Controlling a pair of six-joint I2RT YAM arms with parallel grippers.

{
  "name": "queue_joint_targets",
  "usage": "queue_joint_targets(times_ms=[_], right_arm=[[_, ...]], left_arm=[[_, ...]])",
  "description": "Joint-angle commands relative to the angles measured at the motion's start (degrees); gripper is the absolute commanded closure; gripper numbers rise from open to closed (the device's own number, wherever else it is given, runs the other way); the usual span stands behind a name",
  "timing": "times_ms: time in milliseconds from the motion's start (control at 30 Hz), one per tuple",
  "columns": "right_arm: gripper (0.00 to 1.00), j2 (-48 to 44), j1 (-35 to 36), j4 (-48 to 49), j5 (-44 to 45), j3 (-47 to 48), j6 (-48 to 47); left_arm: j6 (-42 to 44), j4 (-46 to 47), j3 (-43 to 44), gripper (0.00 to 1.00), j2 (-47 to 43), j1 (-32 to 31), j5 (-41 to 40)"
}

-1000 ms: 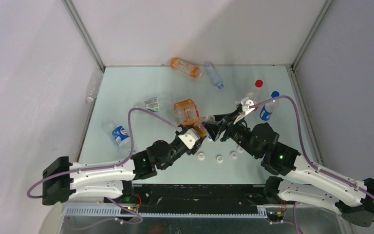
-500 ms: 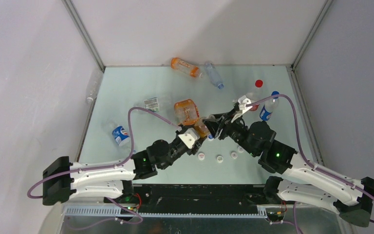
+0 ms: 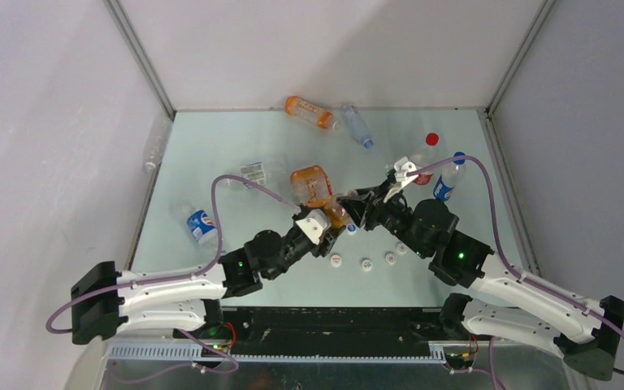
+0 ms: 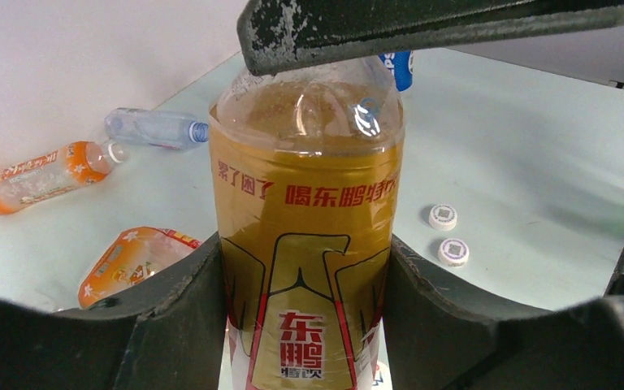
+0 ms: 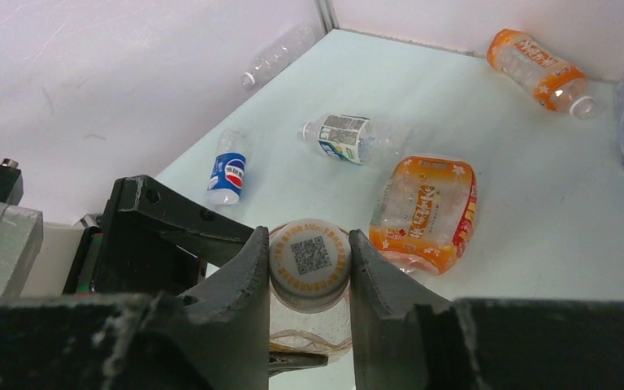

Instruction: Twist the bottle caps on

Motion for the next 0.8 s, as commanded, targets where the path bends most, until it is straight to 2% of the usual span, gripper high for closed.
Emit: queue_joint_targets(times_ms=[0,133,200,367,500,600,767], right_arm=[[1.00,-1.4,-4.0,-2.6,2.0,-0.2,-6.7],[1.00,-2.4,-9.7,-3.0,5.7,-0.3,-12.6],[1.00,-2.5,-12.1,-1.8,8.4,-0.9,-15.2],[1.00,-1.2,-19.6,4.1,9.0,-4.2,-16.8],[1.00,1.6,-25.3,7.8,9.2,-6.7,-16.8],[1.00,3.2,-28.0,10.4,9.3,-8.7,-16.3],[1.00,6.0,-31.8,15.9,8.2,-12.4,-14.8]], left_arm=[[-6.5,-0.5,2.8,0.35,-2.2,2.1,-1.5],[-10.7,-8.6,3.2,0.09,-6.6,4.7,-5.3],[-13.0,-15.6,5.0,0.02,-8.3,6.3,-5.7],[-18.6,-37.9,11.4,0.00,-12.0,12.0,-5.3],[-20.1,-51.0,14.7,0.00,-14.6,19.6,-1.3],[-19.5,-55.2,14.6,0.00,-16.6,25.5,1.0],[-17.6,-57.3,12.4,0.00,-19.2,29.6,1.1]])
